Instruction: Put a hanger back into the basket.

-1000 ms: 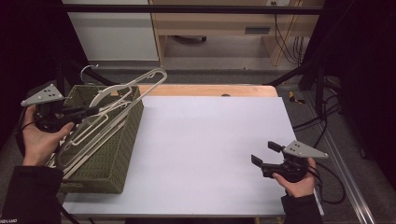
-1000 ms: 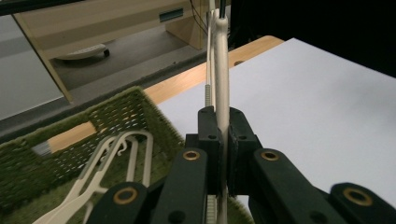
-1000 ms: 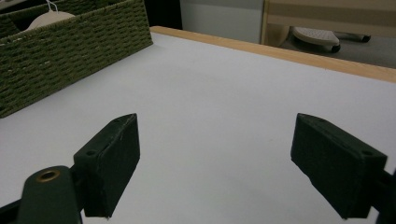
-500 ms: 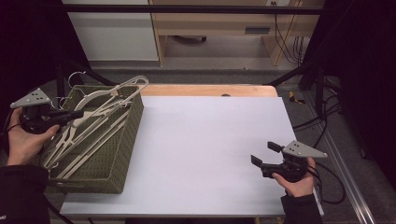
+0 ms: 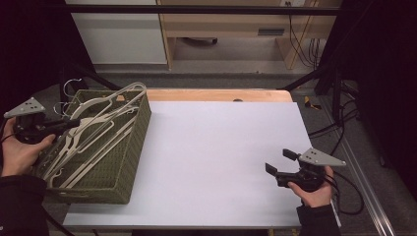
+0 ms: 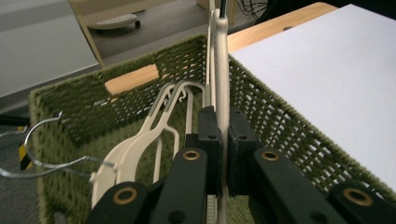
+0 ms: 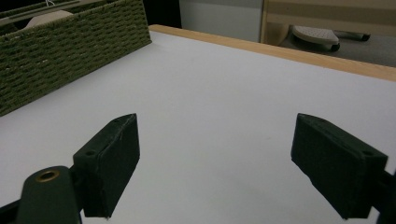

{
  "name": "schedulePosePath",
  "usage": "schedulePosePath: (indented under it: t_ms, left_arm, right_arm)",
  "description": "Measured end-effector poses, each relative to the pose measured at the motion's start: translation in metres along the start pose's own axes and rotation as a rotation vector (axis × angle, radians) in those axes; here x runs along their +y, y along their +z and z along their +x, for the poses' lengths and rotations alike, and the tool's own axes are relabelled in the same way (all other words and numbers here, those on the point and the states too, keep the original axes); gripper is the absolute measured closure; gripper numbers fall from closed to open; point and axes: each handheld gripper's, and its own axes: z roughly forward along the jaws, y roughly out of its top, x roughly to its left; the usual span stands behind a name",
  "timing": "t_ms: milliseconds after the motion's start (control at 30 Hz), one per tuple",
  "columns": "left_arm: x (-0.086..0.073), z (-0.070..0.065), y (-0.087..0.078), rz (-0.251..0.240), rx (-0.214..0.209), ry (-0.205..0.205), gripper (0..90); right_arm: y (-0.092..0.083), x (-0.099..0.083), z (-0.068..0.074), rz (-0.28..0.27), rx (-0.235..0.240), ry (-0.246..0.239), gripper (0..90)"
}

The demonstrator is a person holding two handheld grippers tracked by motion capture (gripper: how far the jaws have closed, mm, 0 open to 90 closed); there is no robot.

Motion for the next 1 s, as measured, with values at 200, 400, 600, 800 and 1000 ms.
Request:
schedulePosePath:
  t_ms: [200,400,600,800,1000]
  left_arm:
    - [-0.013,0.006,0.001,0.039,0.021,-0.021,86.1]
    - [-0.022,0.005,0.008,0.054,0.0,-0.05,86.0]
    - [-0.03,0.0,0.018,0.061,-0.017,-0.084,86.0]
    - [-0.042,-0.001,0.03,0.085,-0.019,-0.126,85.8]
    - [-0.049,-0.001,0.043,0.117,0.0,-0.159,84.8]
  right_arm:
    - [0.0,0.0,0.0,0.005,0.001,-0.009,16.3]
    - [0.001,0.0,0.0,0.007,0.001,-0.006,16.4]
    - [0.001,0.0,0.0,0.01,0.004,-0.008,16.4]
    - [0.001,0.0,0.001,0.007,0.006,-0.007,16.4]
    - [0.0,0.0,0.0,0.002,0.006,-0.002,16.4]
